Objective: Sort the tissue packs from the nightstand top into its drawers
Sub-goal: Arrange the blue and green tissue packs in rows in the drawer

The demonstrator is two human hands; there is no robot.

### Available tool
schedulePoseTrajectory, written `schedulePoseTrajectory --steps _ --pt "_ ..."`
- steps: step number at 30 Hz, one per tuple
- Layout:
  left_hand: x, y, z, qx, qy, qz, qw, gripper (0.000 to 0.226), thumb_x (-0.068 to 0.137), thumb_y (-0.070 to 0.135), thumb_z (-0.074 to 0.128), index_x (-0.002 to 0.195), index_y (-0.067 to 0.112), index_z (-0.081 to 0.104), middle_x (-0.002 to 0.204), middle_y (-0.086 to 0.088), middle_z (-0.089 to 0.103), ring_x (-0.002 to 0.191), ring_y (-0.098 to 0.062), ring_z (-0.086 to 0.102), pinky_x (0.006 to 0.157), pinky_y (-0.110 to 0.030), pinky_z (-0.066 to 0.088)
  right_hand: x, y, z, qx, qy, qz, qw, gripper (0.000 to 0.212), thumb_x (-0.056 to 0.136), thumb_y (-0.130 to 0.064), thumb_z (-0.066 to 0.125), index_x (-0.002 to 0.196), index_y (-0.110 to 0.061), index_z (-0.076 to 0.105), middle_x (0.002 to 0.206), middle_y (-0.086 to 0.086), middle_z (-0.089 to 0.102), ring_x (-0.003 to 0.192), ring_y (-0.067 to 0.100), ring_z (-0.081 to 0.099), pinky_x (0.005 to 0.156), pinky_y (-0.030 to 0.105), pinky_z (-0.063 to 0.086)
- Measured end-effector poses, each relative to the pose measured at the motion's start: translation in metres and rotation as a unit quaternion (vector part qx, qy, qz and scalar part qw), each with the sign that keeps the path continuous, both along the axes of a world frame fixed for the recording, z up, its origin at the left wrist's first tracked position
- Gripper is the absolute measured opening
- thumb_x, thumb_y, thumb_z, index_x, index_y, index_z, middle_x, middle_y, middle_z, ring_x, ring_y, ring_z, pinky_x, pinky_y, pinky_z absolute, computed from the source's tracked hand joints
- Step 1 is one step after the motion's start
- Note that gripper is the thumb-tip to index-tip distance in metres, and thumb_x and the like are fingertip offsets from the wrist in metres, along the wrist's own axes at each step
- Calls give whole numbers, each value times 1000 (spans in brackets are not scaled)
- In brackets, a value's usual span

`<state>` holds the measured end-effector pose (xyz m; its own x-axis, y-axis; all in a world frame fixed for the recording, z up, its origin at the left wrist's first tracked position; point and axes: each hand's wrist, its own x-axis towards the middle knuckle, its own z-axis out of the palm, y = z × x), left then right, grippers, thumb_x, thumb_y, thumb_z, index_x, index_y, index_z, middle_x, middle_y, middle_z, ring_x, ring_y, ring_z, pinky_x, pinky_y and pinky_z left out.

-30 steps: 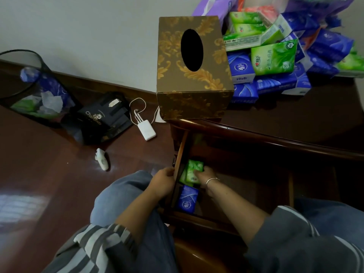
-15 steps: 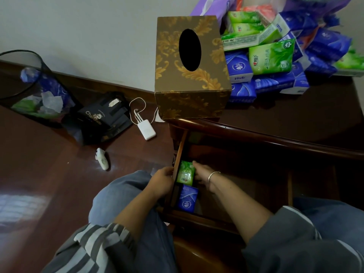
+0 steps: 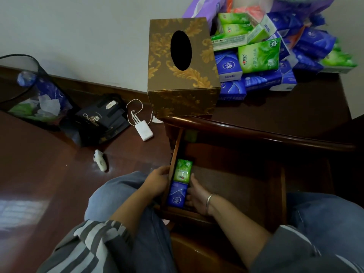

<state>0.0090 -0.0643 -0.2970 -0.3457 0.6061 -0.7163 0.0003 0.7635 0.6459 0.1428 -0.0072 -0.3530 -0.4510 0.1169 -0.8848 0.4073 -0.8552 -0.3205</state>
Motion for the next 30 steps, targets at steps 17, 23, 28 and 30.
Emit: schedulePoseTrajectory --steps 17,23,28,30 --pt "36 50 196 23 110 -412 904 53 97 38 50 147 29 33 146 5 43 125 -5 43 95 -19 35 157 119 223 286 16 85 954 28 89 -41 55 113 -29 62 113 -5 70 103 10 66 85 29 45" --pt "24 138 299 293 212 -308 880 44 90 21 65 132 20 52 121 2 63 108 -7 60 89 -8 44 141 200 337 534 -35 73 842 16 89 -29 60 104 -25 64 112 0 68 88 7 63 71 21 46" --pt "-10 223 296 219 444 -308 812 49 92 25 59 138 11 47 136 -12 54 122 -28 52 96 -30 37 67 239 346 652 -155 117 733 54 79 -38 70 122 -9 54 123 12 60 110 26 58 97 38 45" --pt "-21 247 283 144 489 -348 787 47 93 34 56 134 13 49 136 -11 54 123 -30 49 99 -38 40 46 244 331 631 -210 176 726 68 75 -51 69 128 -13 47 132 11 52 119 31 51 100 45 42"
